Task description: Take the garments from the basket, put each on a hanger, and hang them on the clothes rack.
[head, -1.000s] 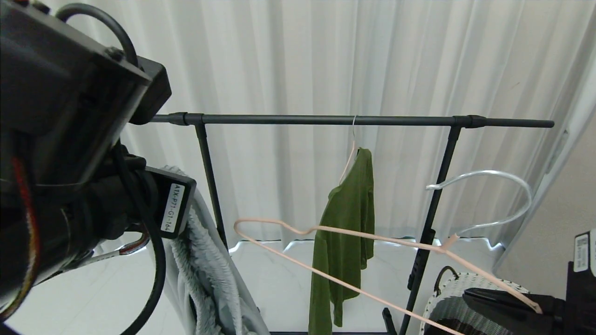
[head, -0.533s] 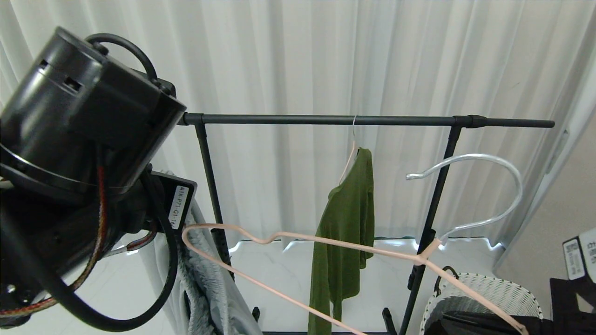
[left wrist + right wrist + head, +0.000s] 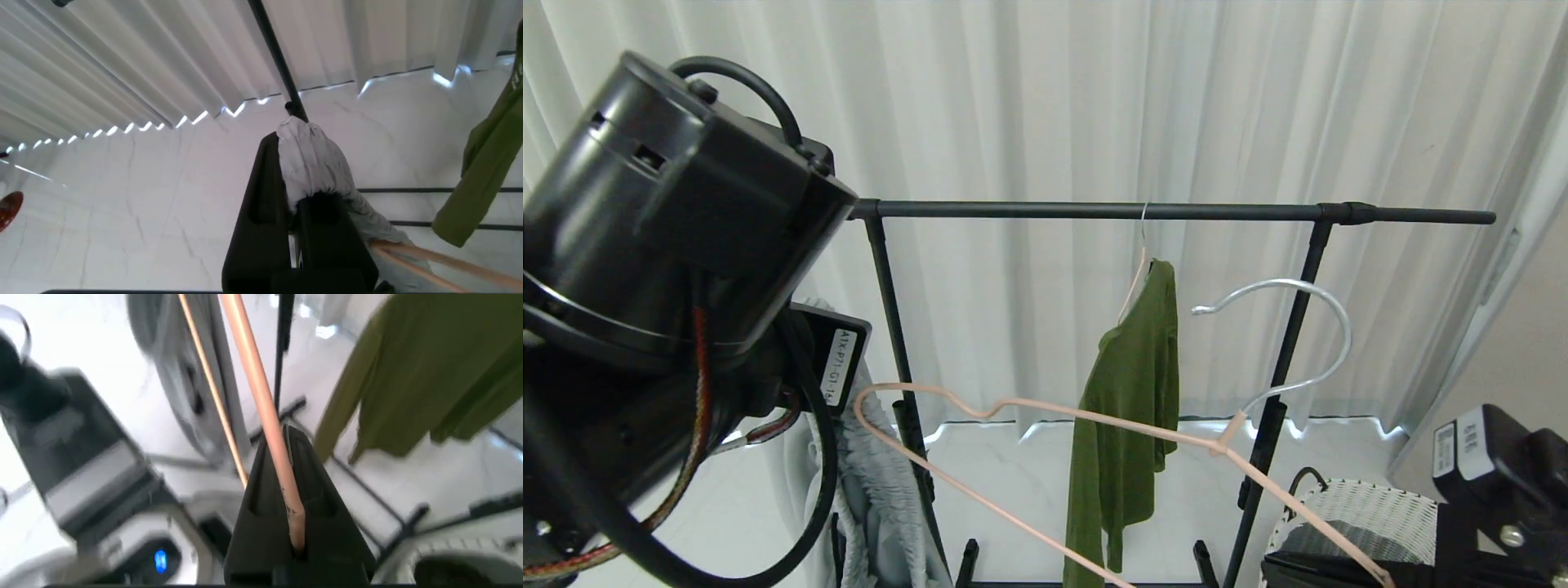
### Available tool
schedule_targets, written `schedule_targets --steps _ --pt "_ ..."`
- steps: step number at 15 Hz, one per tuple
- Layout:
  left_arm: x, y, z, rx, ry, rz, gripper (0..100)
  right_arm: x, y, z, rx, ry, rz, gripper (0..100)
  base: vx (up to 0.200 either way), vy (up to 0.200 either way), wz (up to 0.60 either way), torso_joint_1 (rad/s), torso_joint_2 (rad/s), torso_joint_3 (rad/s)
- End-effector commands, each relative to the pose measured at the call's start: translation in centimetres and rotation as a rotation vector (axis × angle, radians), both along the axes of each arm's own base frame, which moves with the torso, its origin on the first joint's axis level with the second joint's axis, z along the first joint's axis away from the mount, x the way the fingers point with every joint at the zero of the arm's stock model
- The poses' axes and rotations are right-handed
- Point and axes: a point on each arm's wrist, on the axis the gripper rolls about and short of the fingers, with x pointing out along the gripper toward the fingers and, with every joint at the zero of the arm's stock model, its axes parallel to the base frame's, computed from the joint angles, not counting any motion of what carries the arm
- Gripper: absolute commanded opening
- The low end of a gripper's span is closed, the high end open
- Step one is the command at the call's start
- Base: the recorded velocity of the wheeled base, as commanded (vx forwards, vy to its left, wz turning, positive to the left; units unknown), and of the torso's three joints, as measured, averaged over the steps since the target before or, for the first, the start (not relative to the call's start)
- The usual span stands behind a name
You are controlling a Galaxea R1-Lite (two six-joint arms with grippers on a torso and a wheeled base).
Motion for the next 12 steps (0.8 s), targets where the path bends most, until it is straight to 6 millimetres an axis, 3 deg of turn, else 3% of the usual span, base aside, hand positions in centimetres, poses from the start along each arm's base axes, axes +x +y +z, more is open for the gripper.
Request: schedule_targets --steps 1,7,12 --pt "-0.3 -0.3 0.0 0.001 -0.001 -0.018 0 0.7 1.7 -0.9 0.0 -0.003 -0.021 0 0.0 0.0 0.0 0.0 0.0 0.0" --pt "-0.2 -0.7 -0.2 -0.019 -0.003 -0.014 0 2.2 5.1 -1.2 0.046 -0.037 -0.069 0 0.0 0.0 0.0 0.0 0.0 0.0" --pt "-0.5 -2.1 -0.8 -0.092 -0.011 -0.015 0 3.6 8.3 -2.3 0.028 -0.056 -0.122 0 0.0 0.0 0.0 0.0 0.0 0.0"
